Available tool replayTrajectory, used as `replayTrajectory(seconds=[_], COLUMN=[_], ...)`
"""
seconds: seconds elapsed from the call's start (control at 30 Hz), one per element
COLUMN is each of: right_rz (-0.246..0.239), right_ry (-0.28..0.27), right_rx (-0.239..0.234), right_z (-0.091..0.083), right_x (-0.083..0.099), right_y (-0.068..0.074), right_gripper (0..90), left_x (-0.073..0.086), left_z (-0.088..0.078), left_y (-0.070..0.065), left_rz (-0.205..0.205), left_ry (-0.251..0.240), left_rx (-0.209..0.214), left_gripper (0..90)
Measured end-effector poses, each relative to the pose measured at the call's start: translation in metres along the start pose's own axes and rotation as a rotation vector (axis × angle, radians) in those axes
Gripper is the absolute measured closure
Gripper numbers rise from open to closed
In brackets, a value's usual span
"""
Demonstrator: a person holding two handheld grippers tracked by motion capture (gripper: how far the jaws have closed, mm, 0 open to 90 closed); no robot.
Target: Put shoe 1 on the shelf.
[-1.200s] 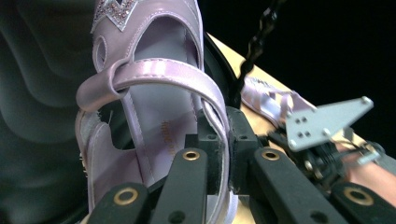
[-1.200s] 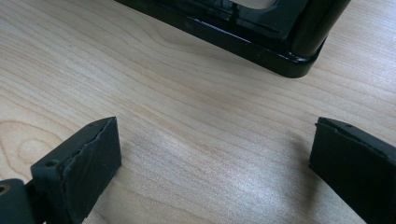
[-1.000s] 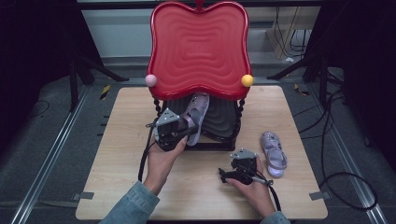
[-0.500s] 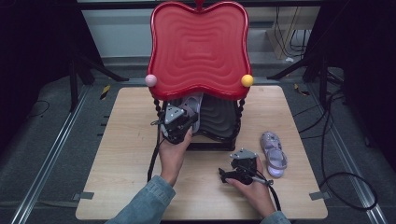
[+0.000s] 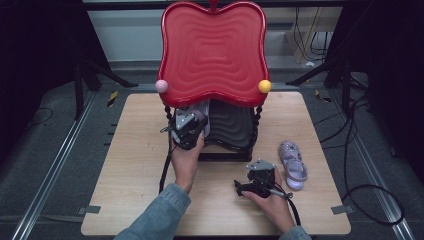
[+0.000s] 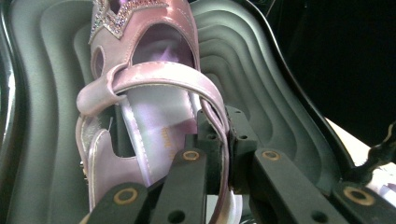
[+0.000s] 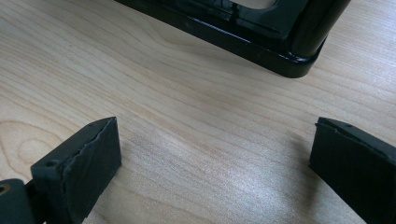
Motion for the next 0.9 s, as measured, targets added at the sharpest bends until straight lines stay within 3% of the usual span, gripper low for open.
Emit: replayTrajectory(seconds=[0.3,0.9], right_rz=[0.000,-0.005], right_ry=[-0.001,-0.001], right_rx=[0.000,-0.002], right_z=[0.000,0.000], right_x=[0.000,0.000], right_y=[0.000,0.000], right_gripper=[2.3,2.3], left_x=[0.003,0.003], left_z=[0.007,0.022], left_y=[-0.002,-0.012], left_rz=[0.004,-0.029], left_ry=[0.011,0.043], left_rx=[-0.008,-0.017], left_gripper=[86.0,84.5])
Point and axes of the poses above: each handheld gripper's, and its own axes: z roughly forward along the jaws, x roughly out of its underside, y roughly to its left, the point moved 3 cm from there along z, roughly forward along the jaws, and after that the axes turned 7 degrees about -x, right-handed, at the moved point
